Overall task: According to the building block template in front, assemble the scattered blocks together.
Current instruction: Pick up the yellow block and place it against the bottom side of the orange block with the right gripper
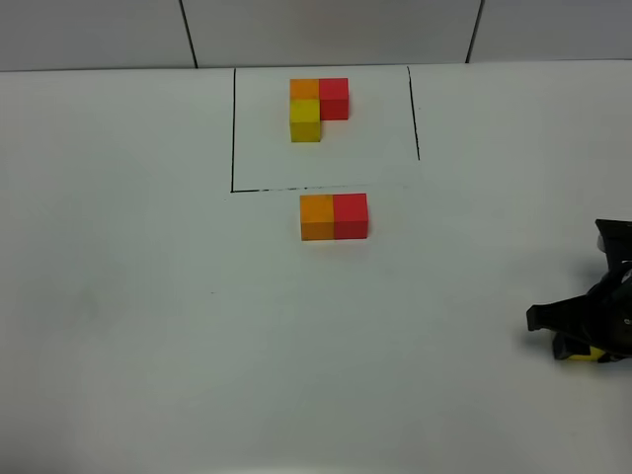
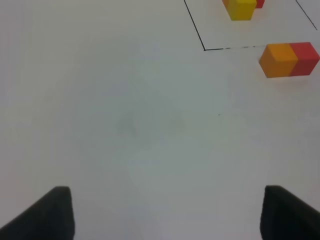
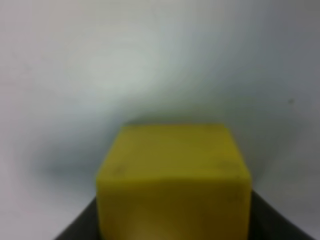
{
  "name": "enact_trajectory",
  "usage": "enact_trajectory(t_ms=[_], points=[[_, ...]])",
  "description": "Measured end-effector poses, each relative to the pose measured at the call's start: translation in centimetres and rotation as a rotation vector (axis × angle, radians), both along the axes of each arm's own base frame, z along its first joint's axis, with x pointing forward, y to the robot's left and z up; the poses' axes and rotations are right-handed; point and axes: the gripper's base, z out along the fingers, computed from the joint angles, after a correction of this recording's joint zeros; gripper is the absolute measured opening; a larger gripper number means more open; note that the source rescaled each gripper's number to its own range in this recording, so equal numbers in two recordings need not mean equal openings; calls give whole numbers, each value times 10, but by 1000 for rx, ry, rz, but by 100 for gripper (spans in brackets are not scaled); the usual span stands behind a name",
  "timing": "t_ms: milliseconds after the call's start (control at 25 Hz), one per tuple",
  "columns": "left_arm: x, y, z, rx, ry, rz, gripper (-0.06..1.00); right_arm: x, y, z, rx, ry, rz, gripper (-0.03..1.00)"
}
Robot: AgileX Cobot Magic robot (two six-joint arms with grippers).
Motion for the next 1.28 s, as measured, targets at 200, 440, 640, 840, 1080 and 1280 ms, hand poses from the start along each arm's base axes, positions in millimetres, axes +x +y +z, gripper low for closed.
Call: enact_trajectory(t_ms=[200,440,640,840,1080,1280], points=[[0,0,0,0,0,0,69,-3,44,5,19,9,74,3],[0,0,0,0,0,0,69,10,125,34,10,-54,72,3],[0,0,0,0,0,0,69,27,190,37,-41,-99,143,3],[0,0,0,0,0,0,69,55,238,24,-52,-88,148,3],[0,0,0,0,0,0,69,82,267,11,-61,-12,123,3],[0,0,0,0,0,0,69,92,279,4,-37,1,110,3]])
